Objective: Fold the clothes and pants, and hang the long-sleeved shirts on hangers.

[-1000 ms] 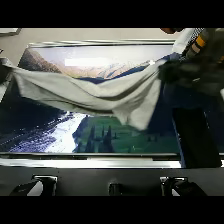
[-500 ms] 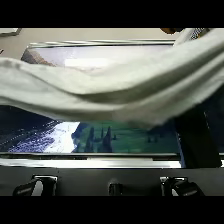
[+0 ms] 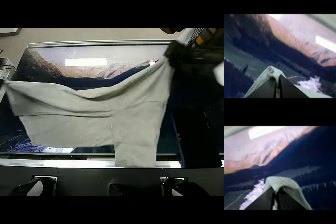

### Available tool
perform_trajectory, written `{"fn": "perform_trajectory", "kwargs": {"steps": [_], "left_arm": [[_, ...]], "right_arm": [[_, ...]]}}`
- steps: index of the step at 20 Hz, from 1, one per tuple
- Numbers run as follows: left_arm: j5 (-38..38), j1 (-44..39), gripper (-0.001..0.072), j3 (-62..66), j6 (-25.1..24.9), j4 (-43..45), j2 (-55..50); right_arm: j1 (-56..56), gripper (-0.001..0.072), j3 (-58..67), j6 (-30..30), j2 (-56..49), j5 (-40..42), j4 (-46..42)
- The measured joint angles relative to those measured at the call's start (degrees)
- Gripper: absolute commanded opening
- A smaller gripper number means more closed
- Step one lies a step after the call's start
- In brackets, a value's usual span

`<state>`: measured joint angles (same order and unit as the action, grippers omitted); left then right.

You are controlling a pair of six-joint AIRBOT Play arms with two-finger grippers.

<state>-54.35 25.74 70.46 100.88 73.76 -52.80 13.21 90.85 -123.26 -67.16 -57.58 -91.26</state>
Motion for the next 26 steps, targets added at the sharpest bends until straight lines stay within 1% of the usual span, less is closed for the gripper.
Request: {"fn": "perform_trajectory", "kwargs": {"steps": [3, 7, 8, 9, 11, 12, 13, 14, 15, 19, 22, 24, 26], "left_arm": [[6.0, -3.0, 0.0015, -1.2, -1.2, -0.7, -14.4], [10.8, -6.3, 0.0016, -1.2, -1.8, -1.2, -29.4], [11.1, -6.8, 0.0025, -1.1, -1.9, -1.2, -31.9], [11.6, -7.3, 0.0117, -1.0, -1.9, -1.3, -33.8], [11.9, -7.7, 0.0538, -0.7, -1.9, -1.4, -36.0], [11.4, -7.7, 0.058, -0.4, -1.9, -1.6, -36.5], [10.3, -7.3, 0.058, 0.3, -2.0, -1.6, -36.7], [8.7, -6.7, 0.058, 1.1, -2.1, -1.6, -36.7], [6.4, -5.7, 0.058, 2.1, -2.2, -1.6, -36.3], [-2.3, -0.4, 0.058, 3.7, -5.5, -1.8, -31.4], [-6.3, 4.0, 0.058, 1.4, -7.3, -2.8, -26.1], [-7.6, 6.6, 0.0579, -2.0, -8.5, -4.2, -22.8], [-8.4, 8.2, 0.0578, -5.8, -9.4, -5.9, -20.7]], "right_arm": [[0.0, 0.0033, 0.0, -3.3, -14.9, 5.9, 3.8], [0.0, 0.0042, 0.0, -4.9, -29.1, 13.2, 11.6], [0.0, 0.01, 0.0, -5.2, -31.6, 14.6, 13.7], [0.0, 0.0169, 0.0, -5.4, -33.7, 15.4, 15.5], [-0.1, 0.0335, 0.0, -5.3, -35.9, 16.2, 17.7], [-0.3, 0.0377, 0.0, -5.2, -36.2, 15.8, 18.7], [-0.8, 0.04, 0.0, -4.2, -36.1, 14.6, 19.8], [-1.8, 0.0473, 0.0, -2.4, -35.5, 12.9, 21.1], [-3.4, 0.0481, 0.0, 0.3, -34.3, 10.5, 22.8], [-13.2, 0.048, -0.2, 14.0, -28.6, -2.7, 27.9], [-20.6, 0.048, -3.5, 23.4, -25.5, -12.4, 29.9], [-24.4, 0.048, -8.6, 29.1, -24.3, -16.1, 32.5], [-26.4, 0.0481, -14.4, 33.7, -23.8, -17.3, 35.5]]}}
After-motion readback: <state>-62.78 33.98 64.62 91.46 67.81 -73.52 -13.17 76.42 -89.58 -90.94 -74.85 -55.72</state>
